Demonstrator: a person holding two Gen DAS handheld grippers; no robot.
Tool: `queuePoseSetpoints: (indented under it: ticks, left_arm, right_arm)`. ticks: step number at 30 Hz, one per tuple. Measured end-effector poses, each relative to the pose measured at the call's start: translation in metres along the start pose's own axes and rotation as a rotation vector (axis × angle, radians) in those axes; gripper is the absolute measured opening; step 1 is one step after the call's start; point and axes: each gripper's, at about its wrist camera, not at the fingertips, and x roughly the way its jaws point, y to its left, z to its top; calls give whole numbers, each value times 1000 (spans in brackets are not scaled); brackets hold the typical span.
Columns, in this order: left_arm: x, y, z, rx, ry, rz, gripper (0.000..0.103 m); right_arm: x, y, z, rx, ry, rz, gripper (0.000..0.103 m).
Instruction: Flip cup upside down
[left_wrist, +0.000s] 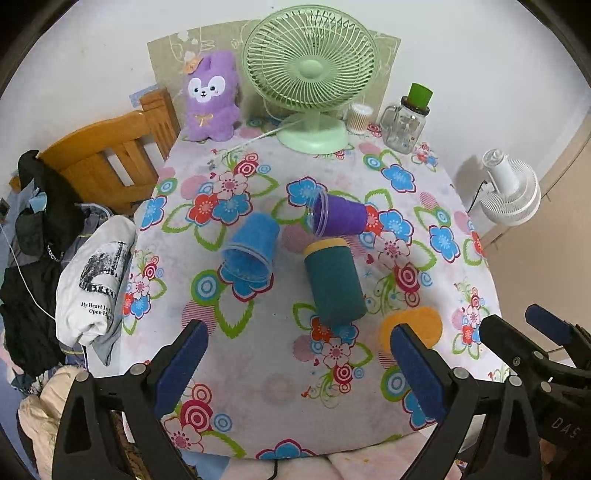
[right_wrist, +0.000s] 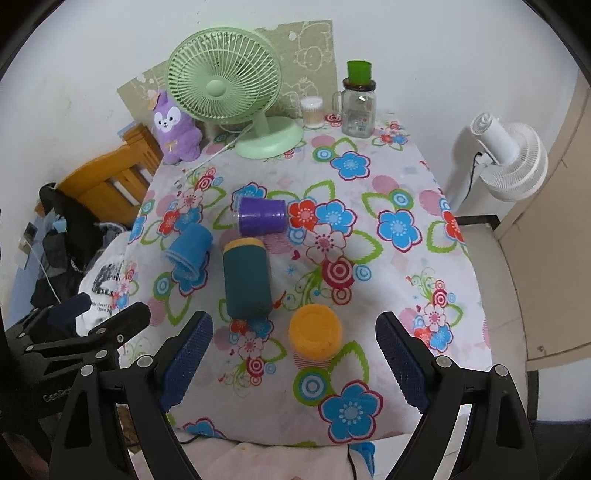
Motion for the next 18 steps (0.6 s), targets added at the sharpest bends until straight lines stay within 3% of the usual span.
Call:
queuePoseSetpoints:
  ticks: [18]
  left_arm:
    - [-19,-3,-7,5,-52,24,103]
  right_arm:
    - [-28,5,-5,-8,-81,-68,92]
